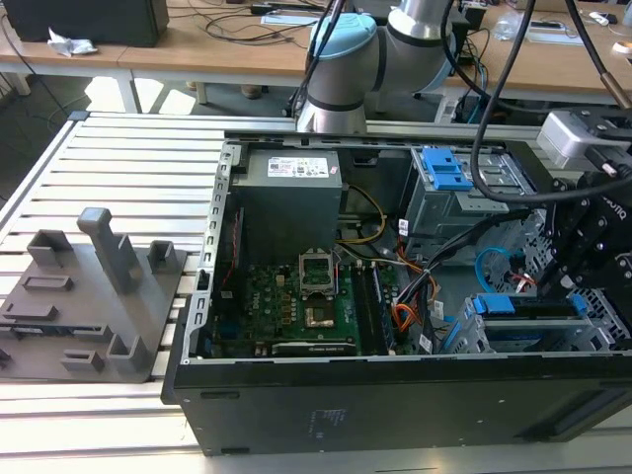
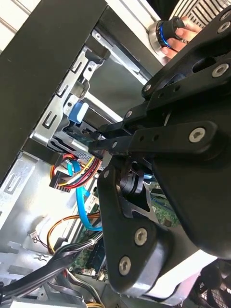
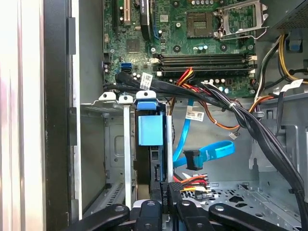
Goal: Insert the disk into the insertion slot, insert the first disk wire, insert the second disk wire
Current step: 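Insert the first disk wire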
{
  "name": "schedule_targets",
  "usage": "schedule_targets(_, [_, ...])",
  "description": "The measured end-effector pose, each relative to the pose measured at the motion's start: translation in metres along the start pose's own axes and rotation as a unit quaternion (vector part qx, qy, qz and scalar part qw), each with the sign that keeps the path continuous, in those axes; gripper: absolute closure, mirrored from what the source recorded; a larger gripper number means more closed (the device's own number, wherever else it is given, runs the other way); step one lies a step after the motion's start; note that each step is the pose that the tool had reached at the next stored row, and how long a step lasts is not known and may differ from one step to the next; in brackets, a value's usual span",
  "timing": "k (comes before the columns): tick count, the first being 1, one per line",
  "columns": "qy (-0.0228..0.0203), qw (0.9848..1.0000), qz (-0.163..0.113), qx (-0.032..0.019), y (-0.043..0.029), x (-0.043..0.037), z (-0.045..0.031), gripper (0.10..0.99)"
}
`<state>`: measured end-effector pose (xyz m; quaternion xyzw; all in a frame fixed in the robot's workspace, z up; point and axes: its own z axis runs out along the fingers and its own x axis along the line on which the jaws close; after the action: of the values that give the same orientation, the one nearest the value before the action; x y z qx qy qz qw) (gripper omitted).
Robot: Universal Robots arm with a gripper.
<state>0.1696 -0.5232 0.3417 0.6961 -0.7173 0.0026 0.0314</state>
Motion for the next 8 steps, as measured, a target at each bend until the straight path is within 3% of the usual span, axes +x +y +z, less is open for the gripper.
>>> schedule_targets(8, [-0.0002,1.0000,0.000,0.0000,-0.0012,0.0037,0.0029,0.906])
